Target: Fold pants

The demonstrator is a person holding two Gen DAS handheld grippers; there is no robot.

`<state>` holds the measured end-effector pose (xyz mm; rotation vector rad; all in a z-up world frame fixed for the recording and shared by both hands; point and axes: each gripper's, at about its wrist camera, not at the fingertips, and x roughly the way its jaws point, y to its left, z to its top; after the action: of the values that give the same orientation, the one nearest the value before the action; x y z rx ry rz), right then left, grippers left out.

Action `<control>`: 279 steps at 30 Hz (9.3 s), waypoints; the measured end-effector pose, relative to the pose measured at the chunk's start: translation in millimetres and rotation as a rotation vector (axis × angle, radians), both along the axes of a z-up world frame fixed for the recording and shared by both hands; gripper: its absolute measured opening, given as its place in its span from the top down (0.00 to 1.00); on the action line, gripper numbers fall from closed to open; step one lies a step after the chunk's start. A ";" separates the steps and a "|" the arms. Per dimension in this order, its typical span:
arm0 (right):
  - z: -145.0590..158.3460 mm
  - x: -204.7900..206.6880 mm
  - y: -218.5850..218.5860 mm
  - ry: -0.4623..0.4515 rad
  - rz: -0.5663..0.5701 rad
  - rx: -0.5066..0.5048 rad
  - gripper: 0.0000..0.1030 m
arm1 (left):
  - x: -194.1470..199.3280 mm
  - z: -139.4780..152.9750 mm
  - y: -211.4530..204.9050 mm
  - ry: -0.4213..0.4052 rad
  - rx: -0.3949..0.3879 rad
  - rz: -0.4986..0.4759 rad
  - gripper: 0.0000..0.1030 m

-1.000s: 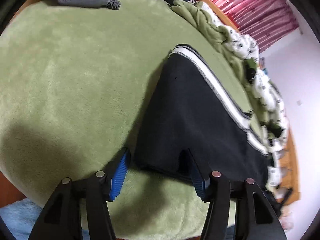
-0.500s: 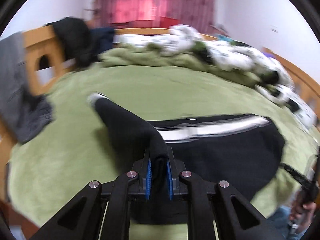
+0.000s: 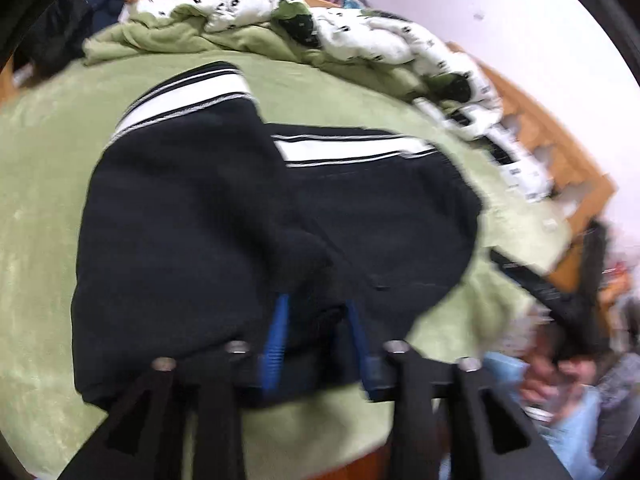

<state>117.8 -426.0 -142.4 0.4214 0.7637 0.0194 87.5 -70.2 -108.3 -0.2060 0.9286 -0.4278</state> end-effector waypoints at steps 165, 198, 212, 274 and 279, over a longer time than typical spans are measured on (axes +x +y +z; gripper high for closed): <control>24.2 223.4 208.9 0.072 0.474 -0.075 0.73 | 81.0 -16.7 226.0 0.065 -0.034 0.331 0.40; 11.0 219.2 251.0 -0.026 0.561 -0.204 0.83 | 183.2 -28.4 134.7 -0.061 0.126 0.149 0.37; 15.7 87.0 211.8 -0.057 0.512 -0.350 0.68 | 3.9 -35.6 158.9 0.013 0.111 0.105 0.27; 18.2 -14.9 174.5 -0.007 0.325 -0.255 0.55 | -61.9 -9.3 137.0 -0.031 0.148 0.302 0.35; 53.1 -42.7 172.6 -0.043 0.299 -0.241 0.53 | -88.3 21.4 126.3 -0.057 0.100 0.301 0.35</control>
<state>75.2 -253.4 -89.3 0.0750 0.7709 0.2137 -0.7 56.1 -86.9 -0.2368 0.8441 -0.1086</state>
